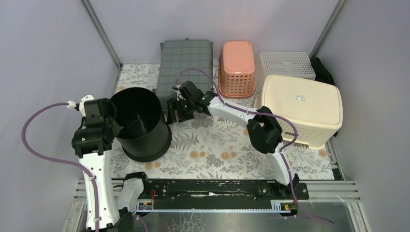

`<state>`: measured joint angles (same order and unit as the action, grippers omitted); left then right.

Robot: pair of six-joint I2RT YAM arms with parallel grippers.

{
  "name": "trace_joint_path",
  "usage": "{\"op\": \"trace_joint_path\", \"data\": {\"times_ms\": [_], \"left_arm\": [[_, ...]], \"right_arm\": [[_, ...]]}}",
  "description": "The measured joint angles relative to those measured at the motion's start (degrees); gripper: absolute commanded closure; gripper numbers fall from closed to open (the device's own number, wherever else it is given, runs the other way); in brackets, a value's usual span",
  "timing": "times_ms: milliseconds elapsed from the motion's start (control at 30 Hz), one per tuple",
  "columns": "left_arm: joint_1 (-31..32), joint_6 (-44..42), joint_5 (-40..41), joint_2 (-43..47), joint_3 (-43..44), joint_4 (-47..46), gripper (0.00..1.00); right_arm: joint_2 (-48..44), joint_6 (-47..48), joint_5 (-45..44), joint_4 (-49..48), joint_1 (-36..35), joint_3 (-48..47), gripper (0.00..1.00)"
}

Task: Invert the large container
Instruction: Move the container to the center of the board.

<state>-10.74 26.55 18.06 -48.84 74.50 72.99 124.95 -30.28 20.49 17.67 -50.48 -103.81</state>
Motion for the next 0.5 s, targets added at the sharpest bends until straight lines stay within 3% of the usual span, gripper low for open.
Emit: {"op": "trace_joint_path", "data": {"times_ms": [200,500], "left_arm": [[1.07,-0.11,-0.02,1.44,-0.92,-0.46,1.00],[2.12,0.33,-3.23,2.29,-4.50,-0.87,1.00]], "right_arm": [[3.04,0.70,0.85,5.42,0.17,-6.99,0.18],[-1.86,6.14,-2.91,8.70,1.22,-4.35,0.08]]}}
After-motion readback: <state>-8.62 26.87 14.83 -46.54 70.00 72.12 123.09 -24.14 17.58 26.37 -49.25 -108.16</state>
